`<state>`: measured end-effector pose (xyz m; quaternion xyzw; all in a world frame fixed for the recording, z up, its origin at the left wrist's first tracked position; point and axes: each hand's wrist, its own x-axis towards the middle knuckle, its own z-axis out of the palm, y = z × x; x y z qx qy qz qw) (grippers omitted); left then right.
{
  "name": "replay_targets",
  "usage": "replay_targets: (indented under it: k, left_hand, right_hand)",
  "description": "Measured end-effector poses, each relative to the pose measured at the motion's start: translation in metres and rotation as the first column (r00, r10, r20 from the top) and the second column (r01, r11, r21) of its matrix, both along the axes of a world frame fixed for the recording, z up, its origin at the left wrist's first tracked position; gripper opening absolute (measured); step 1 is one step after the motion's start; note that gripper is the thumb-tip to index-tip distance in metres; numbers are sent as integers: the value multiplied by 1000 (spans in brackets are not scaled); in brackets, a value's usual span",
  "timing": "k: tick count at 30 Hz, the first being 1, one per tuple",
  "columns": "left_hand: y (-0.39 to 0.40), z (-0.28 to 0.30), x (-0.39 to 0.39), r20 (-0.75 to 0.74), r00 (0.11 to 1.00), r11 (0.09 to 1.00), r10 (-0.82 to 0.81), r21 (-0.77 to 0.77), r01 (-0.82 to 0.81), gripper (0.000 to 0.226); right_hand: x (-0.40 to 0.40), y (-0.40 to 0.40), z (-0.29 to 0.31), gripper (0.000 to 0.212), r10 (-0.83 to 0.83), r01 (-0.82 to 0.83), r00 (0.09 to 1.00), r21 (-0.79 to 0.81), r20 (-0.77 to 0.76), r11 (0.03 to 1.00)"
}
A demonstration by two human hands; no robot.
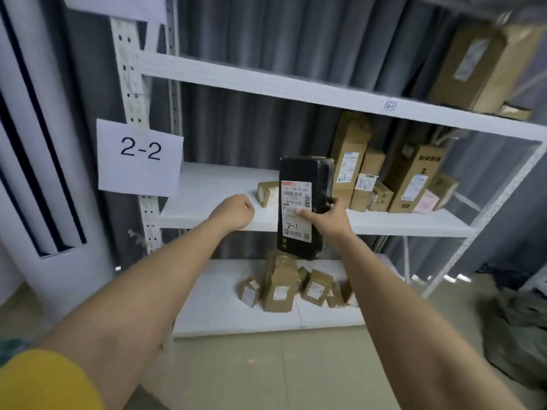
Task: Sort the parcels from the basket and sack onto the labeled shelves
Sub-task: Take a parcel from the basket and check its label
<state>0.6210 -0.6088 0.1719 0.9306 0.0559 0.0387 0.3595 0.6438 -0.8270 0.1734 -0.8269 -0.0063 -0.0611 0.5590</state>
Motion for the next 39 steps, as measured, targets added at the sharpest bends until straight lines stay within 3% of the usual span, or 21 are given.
replay_targets:
  k: [10, 16, 21, 24, 29, 32, 36, 39]
  left_hand:
    - [-88, 145, 137, 274, 946, 977, -175, 169, 132, 19]
    - [-173, 236, 196, 456, 867, 952, -200, 299, 62, 27]
    - [-261, 289, 242, 570, 800, 952, -188, 306, 6, 23]
    - [-313, 312, 266, 595, 785, 954, -173, 300, -17, 23]
    - [-380, 334, 309, 623, 765, 933, -163, 350, -86, 28]
    - [-407, 339, 331, 590, 793, 925, -151, 367, -96, 30]
    - [-432, 341, 366, 568, 811, 918, -139, 382, -110, 32]
    - [-453, 336, 394, 555, 819, 934, -143, 350, -74, 32]
  right_hand:
    - [117, -71, 118, 74, -144, 162, 952, -47, 272, 986]
    - [181, -156, 196, 69, -205, 232, 871, -7, 446, 973]
    - [237, -232, 251, 96, -206, 267, 821, -40, 533, 963]
    - [267, -279, 280, 104, -198, 285, 807, -73, 556, 956]
    - [311, -354, 308, 92, -191, 279, 781, -59, 594, 959]
    - [339, -391, 309, 96, -197, 262, 798, -34, 569, 964]
    - [375, -429, 302, 86, -211, 261, 790, -4, 576, 965]
    - [399, -449, 294, 95, -249, 267, 793, 51, 556, 962]
